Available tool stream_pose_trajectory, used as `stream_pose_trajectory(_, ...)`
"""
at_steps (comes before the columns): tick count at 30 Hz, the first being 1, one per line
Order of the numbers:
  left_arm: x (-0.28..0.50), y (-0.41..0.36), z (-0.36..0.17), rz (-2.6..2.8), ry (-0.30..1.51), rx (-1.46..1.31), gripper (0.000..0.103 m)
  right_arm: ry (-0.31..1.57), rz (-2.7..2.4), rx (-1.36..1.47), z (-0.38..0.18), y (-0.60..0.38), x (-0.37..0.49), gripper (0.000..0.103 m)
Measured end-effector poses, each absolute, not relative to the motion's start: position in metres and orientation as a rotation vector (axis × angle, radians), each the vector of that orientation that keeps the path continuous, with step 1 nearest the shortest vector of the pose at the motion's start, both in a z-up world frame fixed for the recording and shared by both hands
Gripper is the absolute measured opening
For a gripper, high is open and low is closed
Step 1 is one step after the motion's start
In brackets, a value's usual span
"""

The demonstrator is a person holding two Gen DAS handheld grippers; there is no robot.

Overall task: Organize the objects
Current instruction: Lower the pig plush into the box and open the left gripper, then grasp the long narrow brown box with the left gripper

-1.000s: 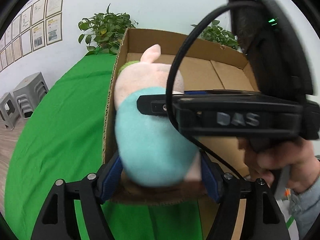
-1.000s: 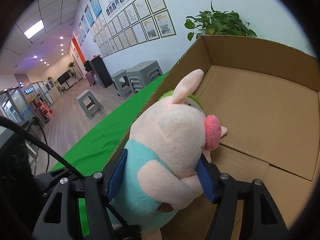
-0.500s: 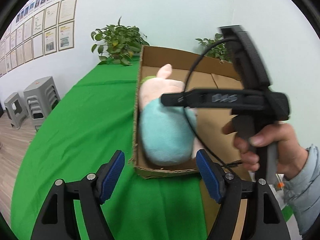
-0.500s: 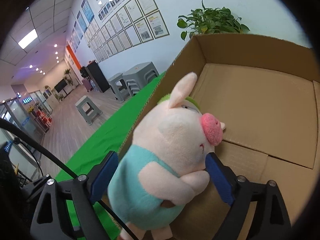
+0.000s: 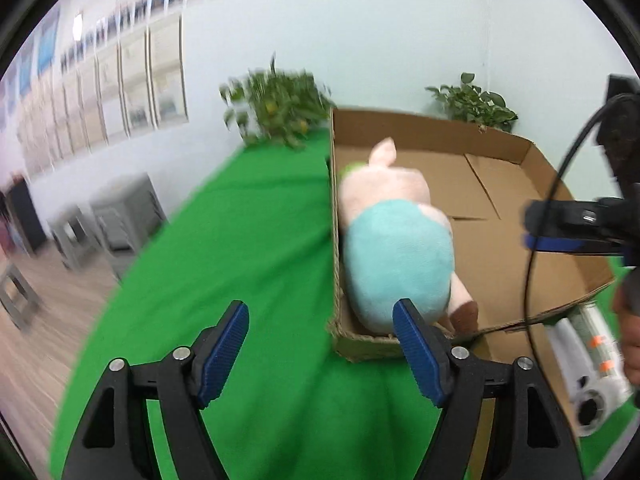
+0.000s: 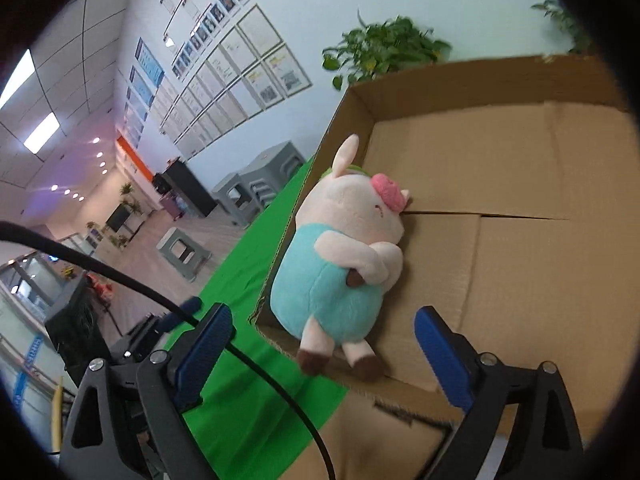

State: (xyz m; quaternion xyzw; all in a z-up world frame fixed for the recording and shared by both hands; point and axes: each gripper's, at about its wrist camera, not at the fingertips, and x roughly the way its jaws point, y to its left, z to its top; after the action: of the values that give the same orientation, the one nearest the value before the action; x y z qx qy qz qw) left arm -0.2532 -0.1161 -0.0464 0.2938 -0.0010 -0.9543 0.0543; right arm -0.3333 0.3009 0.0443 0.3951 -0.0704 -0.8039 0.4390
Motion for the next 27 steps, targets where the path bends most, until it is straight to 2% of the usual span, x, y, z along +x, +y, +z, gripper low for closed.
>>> stream_pose_trajectory(3,-0.231,-0.104,-0.033,-2.922,-0.046,0.769,0.097,-0.142,-2.123,0.899,0.056,0.324,-0.31,0.102)
stream_pose_trajectory(6,-0.217,-0.095,-0.019,-2.964,-0.015,0.692,0.1,-0.048,-2.257,0.833,0.067,0.34,-0.287,0.102)
stream_pose_trajectory(19,-0.143,-0.038,0.032,-3.019,-0.082,0.586,0.1,0.314,-2.394,0.486,0.097,0.394,-0.186,0.102)
stream_pose_trajectory(27,-0.077,-0.016,0.072,-3.074,-0.107,0.544,0.102,0.363,-2.085,0.236,0.116,0.413,-0.09,0.102)
